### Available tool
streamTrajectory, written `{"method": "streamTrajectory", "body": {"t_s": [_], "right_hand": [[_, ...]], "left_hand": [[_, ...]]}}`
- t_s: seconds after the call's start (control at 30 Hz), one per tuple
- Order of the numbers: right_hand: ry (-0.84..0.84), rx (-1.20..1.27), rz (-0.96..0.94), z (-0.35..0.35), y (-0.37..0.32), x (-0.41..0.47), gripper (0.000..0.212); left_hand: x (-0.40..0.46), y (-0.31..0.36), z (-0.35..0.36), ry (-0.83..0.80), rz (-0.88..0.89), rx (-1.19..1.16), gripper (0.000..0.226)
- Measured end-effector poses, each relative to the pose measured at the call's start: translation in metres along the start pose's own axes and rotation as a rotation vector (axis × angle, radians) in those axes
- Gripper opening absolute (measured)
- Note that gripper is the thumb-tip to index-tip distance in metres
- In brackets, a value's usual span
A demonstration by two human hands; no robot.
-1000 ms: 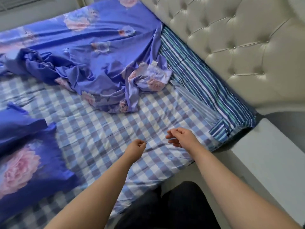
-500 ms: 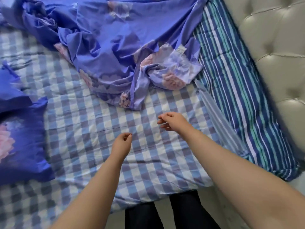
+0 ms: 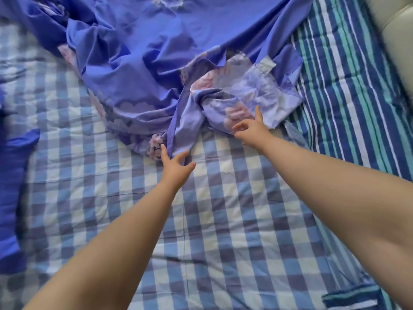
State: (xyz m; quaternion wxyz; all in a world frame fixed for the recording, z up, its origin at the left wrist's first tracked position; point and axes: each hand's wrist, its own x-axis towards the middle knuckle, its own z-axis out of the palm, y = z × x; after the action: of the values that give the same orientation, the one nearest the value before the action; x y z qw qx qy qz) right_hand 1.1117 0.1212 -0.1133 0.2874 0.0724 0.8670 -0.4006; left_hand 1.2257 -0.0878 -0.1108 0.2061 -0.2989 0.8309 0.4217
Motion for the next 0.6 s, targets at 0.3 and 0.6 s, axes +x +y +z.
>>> {"method": "streamTrajectory", "body": {"t_s": [0.3,0.6], "right_hand": [[0.24,-0.01,-0.07,0.026,0.022,-0.002,0.036],[0.105,-0.765,-0.538,0.027,0.096,-0.085,0.014]], "left_hand": [[0.03,-0.034,0.02,0.079,-0.033,-0.036,0.059],[-0.025,-0.058,0.019,0.174,-0.023,0.41,0.04]]}}
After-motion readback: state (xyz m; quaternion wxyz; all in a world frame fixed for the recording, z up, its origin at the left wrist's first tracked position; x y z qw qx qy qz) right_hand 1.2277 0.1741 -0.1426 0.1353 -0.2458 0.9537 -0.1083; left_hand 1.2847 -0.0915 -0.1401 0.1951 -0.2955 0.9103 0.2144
